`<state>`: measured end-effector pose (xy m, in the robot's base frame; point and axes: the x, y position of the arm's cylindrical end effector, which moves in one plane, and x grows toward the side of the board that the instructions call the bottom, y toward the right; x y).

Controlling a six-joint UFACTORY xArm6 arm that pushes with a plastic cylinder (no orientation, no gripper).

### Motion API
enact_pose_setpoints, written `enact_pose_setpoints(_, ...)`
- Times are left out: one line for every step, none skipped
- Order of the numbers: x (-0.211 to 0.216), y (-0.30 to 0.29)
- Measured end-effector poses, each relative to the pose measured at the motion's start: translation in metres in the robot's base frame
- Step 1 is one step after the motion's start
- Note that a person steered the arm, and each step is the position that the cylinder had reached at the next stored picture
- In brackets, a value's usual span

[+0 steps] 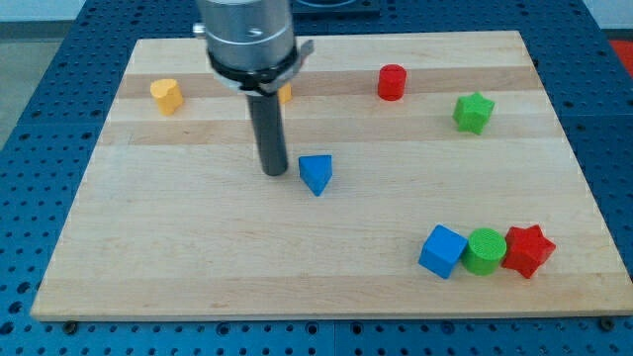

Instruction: Move the blue triangle above the blue cube

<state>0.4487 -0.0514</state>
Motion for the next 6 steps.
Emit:
enact_pose_setpoints(-0.004,0.07)
enact_pose_setpoints(-0.013,0.132)
enact_pose_setpoints(-0.014,0.134)
enact_pose_setpoints(-0.019,0.09)
enact_pose_setpoints(-0.016,0.048)
enact_pose_setpoints(0.004,0.047)
